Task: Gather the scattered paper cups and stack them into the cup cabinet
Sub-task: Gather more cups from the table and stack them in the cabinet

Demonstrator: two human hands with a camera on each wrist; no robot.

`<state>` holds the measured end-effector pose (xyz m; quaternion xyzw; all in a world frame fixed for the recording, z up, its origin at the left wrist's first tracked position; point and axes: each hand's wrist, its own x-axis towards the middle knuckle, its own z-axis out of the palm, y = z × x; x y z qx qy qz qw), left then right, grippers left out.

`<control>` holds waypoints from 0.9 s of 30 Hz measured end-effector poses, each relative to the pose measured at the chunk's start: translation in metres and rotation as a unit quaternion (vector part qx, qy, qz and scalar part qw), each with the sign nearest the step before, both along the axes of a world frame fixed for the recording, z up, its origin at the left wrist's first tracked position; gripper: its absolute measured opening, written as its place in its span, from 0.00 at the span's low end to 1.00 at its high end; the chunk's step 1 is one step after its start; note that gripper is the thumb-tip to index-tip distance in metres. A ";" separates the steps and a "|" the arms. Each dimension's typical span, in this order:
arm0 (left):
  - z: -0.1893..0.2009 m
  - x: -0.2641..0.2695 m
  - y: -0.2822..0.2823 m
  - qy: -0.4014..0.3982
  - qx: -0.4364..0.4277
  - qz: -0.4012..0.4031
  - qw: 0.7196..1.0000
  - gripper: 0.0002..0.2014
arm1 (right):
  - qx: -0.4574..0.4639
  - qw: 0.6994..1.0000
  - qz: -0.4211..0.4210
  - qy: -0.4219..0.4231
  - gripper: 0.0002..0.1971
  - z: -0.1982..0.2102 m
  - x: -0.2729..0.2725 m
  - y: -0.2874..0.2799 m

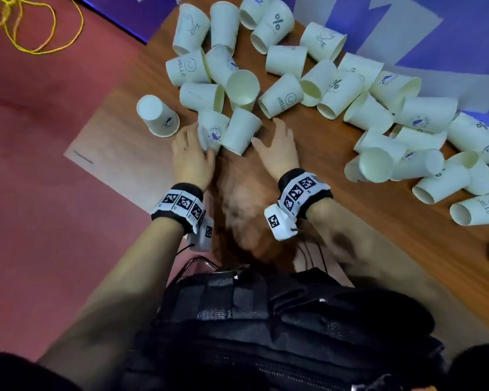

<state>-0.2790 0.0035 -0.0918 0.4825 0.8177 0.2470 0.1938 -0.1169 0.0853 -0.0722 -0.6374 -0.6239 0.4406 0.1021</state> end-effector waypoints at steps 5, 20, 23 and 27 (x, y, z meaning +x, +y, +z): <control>-0.015 -0.012 0.015 -0.070 -0.041 0.008 0.997 0.33 | -0.056 0.996 -0.048 0.048 0.35 -0.009 -0.020 0.011; -0.016 0.040 0.010 -0.263 -0.052 -0.025 0.963 0.40 | -0.103 0.962 -0.191 0.163 0.52 -0.018 0.002 -0.001; -0.012 0.050 0.008 -0.281 -0.038 -0.029 0.958 0.40 | -0.110 0.963 -0.191 0.156 0.55 -0.014 0.016 -0.006; -0.003 0.064 0.004 -0.304 0.006 -0.053 0.951 0.39 | -0.100 0.964 -0.187 0.161 0.51 -0.001 0.035 -0.016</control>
